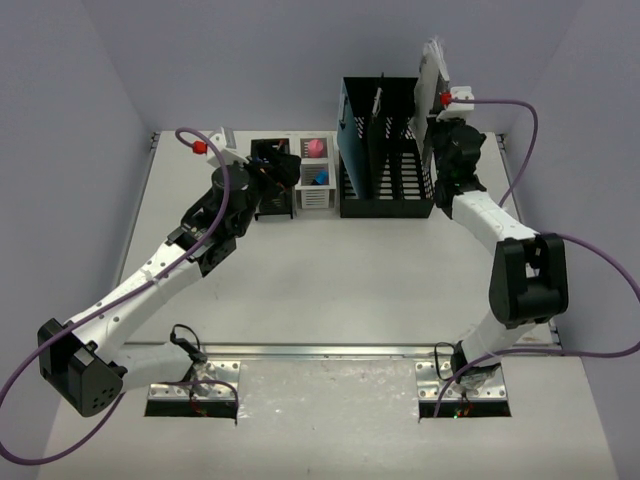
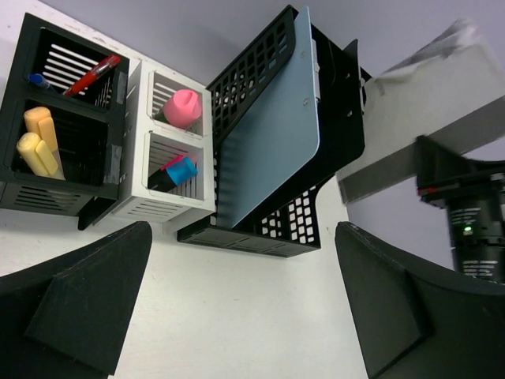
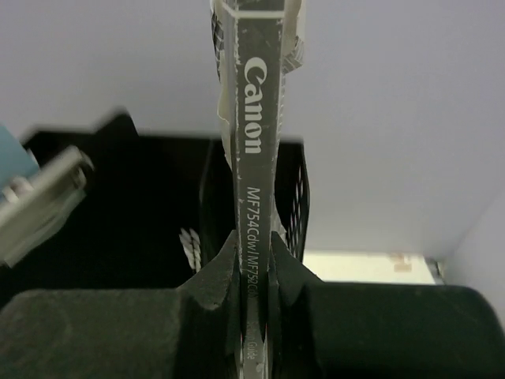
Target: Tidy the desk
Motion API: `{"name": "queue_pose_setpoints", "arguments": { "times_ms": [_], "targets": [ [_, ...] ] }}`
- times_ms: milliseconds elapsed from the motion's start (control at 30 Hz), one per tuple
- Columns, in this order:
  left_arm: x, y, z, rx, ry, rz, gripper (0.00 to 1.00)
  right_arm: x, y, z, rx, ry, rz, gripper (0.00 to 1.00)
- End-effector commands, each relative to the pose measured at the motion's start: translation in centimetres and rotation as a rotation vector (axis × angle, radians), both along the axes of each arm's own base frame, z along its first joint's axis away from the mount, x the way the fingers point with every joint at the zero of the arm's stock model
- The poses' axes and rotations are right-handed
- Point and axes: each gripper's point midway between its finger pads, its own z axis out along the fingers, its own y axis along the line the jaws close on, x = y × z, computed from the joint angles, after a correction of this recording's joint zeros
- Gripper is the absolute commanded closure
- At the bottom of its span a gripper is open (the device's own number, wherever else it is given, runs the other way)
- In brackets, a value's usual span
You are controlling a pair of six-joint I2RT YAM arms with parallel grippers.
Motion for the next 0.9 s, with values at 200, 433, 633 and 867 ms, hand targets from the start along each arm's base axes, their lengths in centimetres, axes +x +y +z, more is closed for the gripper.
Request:
{"name": "queue_pose_setpoints", "arguments": {
  "times_ms": [200, 433, 633, 867],
  "targets": [
    [0.4, 0.2, 1.1, -0.033, -0.038, 0.006, 0.0, -1.1, -1.1, -1.0, 0.02, 0.0, -0.045, 0.99],
    [0.5, 0.1, 0.9, -0.029, -0.035, 0.004, 0.0, -0.6, -0.9, -2.5, 0.01, 0.023, -0.036, 0.99],
    [0.7, 0.1, 0.8, -0.025, -0.034, 0.007, 0.0, 0.7, -0.6, -1.2, 0.014, -0.021, -0.03, 0.99],
    [1.1, 0.0, 0.3, -0.015, -0.021, 0.01, 0.0, 1.8, -0.2, -1.5, 0.006, -0.062, -0.015, 0.99]
  ]
}}
